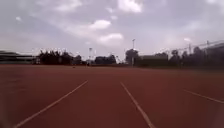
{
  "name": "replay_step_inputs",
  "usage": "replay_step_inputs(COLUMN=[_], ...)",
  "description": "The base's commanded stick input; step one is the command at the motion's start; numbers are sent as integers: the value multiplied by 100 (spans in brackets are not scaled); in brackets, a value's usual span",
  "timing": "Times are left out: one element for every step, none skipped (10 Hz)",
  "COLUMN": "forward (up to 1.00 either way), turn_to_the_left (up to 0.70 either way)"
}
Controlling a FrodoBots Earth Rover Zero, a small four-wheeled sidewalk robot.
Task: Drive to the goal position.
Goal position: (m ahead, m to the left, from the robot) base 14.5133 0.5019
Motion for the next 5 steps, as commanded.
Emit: replay_step_inputs(forward=[45,45,45,45,45], turn_to_the_left=[0,0,0,0,0])
